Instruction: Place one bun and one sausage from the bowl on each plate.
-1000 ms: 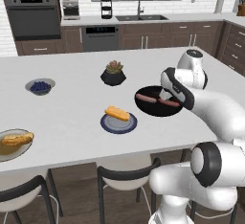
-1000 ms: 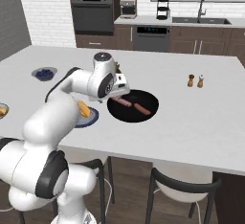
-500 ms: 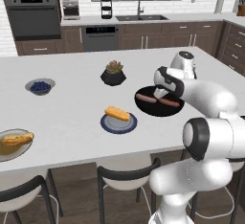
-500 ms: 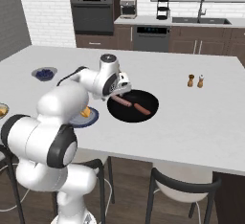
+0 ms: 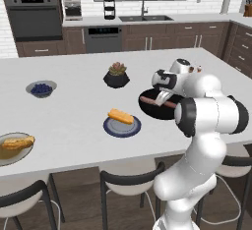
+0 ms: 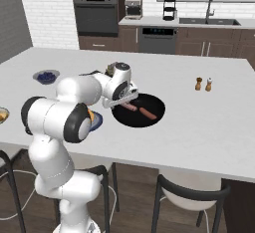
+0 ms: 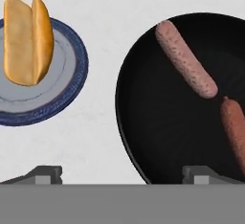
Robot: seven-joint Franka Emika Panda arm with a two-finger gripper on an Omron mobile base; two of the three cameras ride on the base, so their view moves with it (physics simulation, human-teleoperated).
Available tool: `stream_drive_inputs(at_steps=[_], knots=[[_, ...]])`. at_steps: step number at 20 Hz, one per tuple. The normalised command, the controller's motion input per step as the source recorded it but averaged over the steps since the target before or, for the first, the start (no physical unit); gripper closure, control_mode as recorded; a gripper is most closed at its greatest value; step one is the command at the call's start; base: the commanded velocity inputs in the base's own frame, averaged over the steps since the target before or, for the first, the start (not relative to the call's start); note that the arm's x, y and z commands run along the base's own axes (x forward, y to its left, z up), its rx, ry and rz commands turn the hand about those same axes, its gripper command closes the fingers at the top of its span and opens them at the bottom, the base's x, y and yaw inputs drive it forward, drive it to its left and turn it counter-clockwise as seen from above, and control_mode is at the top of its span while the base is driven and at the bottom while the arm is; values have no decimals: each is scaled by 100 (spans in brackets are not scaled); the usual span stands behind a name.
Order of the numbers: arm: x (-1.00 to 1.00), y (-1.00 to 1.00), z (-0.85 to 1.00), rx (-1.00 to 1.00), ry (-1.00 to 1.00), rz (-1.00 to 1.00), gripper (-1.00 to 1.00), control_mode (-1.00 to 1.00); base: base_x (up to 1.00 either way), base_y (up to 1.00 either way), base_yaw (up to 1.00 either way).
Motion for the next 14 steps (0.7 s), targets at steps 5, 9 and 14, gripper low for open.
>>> stream_drive_inputs(at_steps=[5,9,14], knots=[[8,0,-48,0,1,12,-100,-100,0,0,0],[0,1,-52,0,0,10,-100,-100,0,0,0],[0,0,4,-2,-3,4,-100,-100,0,0,0]])
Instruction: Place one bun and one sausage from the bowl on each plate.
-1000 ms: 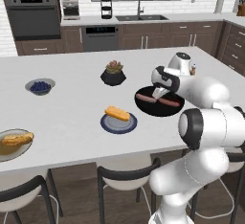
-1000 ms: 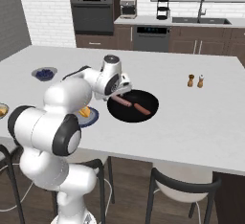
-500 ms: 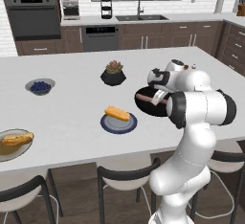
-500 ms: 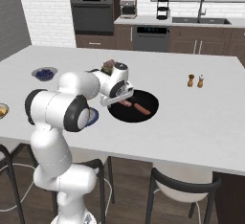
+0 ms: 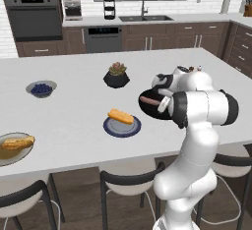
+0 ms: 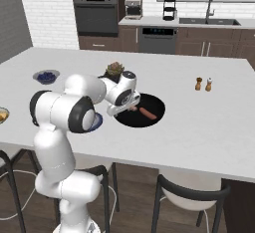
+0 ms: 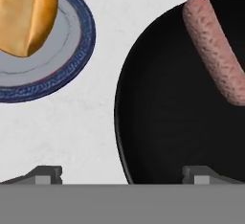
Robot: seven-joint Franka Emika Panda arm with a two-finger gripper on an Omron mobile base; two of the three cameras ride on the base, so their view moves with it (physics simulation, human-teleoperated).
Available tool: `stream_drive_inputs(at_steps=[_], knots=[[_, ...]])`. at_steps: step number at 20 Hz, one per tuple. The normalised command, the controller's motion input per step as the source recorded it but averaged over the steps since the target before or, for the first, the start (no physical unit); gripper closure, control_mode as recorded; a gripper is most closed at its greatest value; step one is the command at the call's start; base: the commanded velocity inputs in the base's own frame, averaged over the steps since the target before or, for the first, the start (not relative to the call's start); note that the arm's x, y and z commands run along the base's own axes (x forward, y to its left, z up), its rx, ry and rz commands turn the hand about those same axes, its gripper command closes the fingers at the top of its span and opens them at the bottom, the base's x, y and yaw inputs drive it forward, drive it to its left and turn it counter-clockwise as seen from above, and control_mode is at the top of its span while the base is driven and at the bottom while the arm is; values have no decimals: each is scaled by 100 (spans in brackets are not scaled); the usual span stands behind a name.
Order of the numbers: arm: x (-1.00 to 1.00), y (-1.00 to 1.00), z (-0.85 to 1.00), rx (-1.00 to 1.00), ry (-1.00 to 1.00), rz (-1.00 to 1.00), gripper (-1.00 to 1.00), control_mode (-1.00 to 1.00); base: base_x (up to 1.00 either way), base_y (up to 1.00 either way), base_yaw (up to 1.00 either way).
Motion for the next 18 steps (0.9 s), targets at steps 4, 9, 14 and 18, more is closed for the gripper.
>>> stream_drive_inputs(at_steps=[4,9,14,18], knots=[[24,0,50,0,-1,0,-100,-100,0,0,0],[63,2,-3,0,2,0,-100,-100,0,0,0],[36,2,-12,0,2,0,-100,-100,0,0,0],[14,1,-17,0,0,0,-100,-100,0,0,0]])
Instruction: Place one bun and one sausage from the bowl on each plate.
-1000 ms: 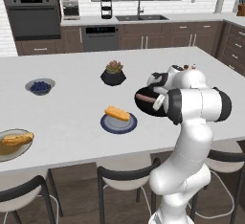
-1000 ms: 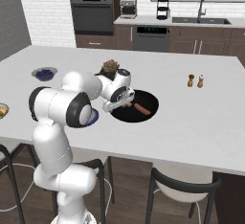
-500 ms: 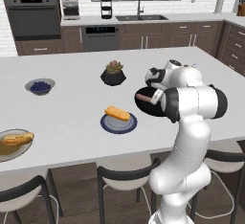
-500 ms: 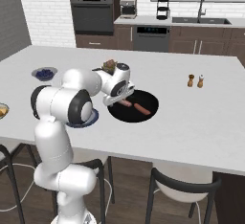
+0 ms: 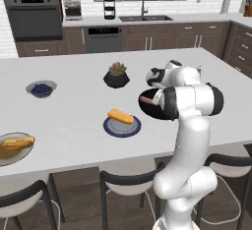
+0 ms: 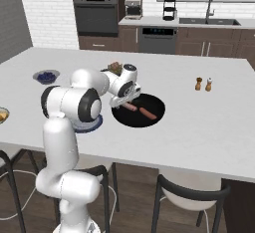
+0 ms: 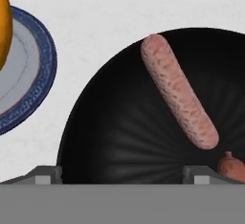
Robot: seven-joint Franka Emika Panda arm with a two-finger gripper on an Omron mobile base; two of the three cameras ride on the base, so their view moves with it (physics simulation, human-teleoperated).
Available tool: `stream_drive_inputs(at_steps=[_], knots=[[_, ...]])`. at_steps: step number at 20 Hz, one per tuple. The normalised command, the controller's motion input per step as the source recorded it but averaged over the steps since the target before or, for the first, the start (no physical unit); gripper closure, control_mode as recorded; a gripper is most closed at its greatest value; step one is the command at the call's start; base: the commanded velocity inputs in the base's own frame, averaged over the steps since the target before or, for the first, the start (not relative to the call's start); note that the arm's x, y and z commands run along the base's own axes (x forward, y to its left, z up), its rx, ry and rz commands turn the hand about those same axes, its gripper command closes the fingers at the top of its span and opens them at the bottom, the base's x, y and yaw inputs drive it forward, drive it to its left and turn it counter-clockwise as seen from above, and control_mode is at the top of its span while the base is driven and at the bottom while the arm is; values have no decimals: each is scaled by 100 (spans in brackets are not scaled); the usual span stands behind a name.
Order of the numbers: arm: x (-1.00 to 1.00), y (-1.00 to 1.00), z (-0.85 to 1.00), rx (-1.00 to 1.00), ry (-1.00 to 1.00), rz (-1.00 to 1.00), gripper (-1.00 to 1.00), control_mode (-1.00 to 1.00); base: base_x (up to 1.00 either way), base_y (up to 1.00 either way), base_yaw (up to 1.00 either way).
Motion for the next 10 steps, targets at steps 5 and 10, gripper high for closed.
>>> stream_drive_inputs(at_steps=[5,10], knots=[[43,0,-15,0,0,0,-100,-100,0,0,0],[47,1,-11,0,0,0,-100,-100,0,0,0]])
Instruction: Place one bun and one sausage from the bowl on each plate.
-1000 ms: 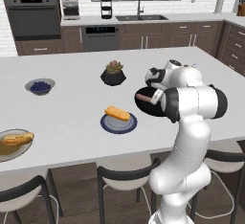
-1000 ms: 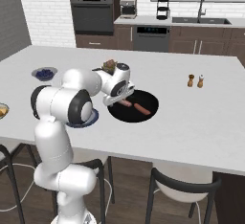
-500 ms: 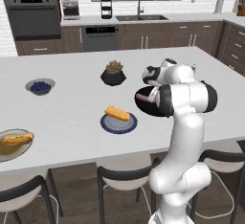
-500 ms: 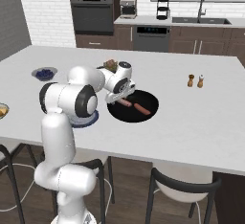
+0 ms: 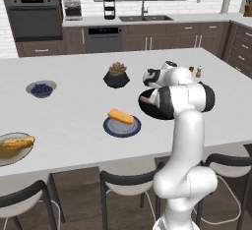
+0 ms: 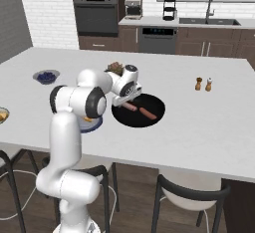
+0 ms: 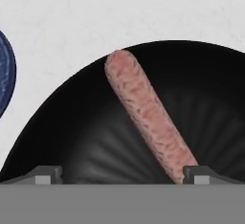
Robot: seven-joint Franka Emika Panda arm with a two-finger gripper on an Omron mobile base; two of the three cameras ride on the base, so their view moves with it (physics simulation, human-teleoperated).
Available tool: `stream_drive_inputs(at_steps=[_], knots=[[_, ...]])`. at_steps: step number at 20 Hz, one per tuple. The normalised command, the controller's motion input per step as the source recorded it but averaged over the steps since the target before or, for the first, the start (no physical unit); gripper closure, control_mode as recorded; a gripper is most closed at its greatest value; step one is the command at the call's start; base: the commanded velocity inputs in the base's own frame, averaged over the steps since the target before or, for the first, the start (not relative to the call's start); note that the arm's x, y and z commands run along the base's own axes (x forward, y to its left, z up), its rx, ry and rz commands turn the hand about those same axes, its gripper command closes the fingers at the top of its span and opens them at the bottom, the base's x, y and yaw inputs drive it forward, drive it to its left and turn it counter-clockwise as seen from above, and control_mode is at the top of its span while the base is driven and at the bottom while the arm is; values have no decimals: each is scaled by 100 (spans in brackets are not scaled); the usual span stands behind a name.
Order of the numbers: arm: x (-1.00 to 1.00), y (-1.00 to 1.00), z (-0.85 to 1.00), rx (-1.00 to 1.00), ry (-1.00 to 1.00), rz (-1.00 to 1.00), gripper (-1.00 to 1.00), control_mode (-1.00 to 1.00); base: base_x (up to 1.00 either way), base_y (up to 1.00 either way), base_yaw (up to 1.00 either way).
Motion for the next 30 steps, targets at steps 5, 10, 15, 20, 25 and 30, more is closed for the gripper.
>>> stream_drive_inputs(at_steps=[5,10,15,20,25,30], knots=[[46,3,-25,0,0,0,-100,-100,0,0,0],[37,4,-18,0,0,0,-100,-100,0,0,0],[10,1,-18,0,0,0,-100,-100,0,0,0],[-13,0,-4,0,0,0,-100,-100,0,0,0],[-5,7,-16,0,0,0,-100,-100,0,0,0],[0,4,-27,0,0,0,-100,-100,0,0,0]])
